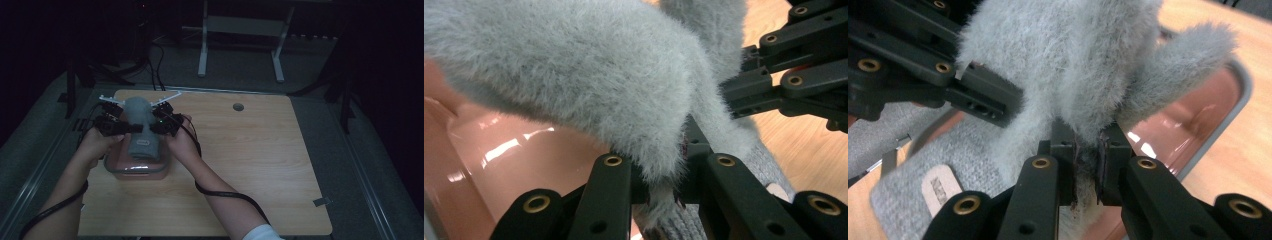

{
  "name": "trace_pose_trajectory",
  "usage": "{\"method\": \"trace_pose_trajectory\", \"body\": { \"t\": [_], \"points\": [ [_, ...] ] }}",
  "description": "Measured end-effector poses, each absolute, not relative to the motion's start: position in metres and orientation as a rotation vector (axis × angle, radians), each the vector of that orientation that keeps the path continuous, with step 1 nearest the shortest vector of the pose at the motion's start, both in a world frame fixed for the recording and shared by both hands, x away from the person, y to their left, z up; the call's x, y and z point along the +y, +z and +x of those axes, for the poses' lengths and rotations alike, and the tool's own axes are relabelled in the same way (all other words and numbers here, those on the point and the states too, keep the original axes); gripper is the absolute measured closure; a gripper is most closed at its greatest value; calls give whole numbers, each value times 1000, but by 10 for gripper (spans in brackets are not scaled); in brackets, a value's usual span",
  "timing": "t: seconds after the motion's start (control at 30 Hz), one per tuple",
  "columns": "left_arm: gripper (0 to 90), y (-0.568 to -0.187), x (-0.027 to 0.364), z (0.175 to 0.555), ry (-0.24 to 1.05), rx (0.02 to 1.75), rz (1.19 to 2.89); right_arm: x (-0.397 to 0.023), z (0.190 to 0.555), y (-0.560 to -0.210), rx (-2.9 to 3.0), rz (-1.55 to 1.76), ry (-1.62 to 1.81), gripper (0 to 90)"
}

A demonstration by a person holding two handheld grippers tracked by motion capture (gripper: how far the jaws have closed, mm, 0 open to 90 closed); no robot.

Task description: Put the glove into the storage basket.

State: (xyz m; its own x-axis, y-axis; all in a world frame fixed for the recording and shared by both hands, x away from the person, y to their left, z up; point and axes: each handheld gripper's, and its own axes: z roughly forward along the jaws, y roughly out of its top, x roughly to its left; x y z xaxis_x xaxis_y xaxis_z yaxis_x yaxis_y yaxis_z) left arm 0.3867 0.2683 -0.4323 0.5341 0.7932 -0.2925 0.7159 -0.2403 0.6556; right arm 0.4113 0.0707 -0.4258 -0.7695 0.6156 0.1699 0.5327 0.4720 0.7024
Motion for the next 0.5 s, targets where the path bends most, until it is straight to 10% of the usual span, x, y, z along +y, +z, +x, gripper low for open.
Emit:
{"method": "trace_pose_trajectory", "body": {
  "t": [0.5],
  "points": [
    [801,-491,258,406,72,1346,2095,92,427,-487,2666,1138,921,816]
  ]
}}
